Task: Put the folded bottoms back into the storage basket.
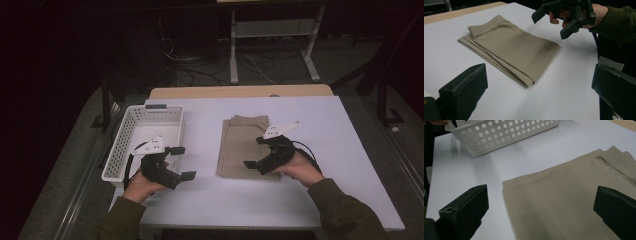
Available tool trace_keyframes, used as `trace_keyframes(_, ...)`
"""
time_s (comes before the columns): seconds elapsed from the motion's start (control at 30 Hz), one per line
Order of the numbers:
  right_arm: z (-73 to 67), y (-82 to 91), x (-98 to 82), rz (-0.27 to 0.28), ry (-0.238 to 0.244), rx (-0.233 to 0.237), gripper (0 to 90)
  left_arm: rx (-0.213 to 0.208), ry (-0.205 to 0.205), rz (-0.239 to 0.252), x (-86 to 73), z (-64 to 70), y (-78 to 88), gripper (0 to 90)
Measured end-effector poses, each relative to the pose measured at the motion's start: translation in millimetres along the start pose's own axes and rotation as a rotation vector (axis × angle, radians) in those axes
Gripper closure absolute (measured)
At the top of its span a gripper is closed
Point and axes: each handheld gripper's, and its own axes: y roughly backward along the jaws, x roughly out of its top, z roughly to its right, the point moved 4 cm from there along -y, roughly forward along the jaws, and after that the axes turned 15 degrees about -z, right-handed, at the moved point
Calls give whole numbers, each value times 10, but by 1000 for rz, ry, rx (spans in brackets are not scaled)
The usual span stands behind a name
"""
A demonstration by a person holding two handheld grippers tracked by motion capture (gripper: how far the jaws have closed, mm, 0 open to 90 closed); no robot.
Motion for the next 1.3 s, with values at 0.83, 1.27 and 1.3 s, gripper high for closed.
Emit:
trace_keyframes(0.83,13,-113,80,-17,39,27,244,-1,-1,-1,-2,5,-3,0)
trace_keyframes(1.27,4,-207,-25,-85,71,74,551,-2,0,-1,-1,2,-3,0)
trace_keyframes(1.3,-4,-214,-35,-93,72,81,562,-2,-1,-1,-2,2,-3,0)
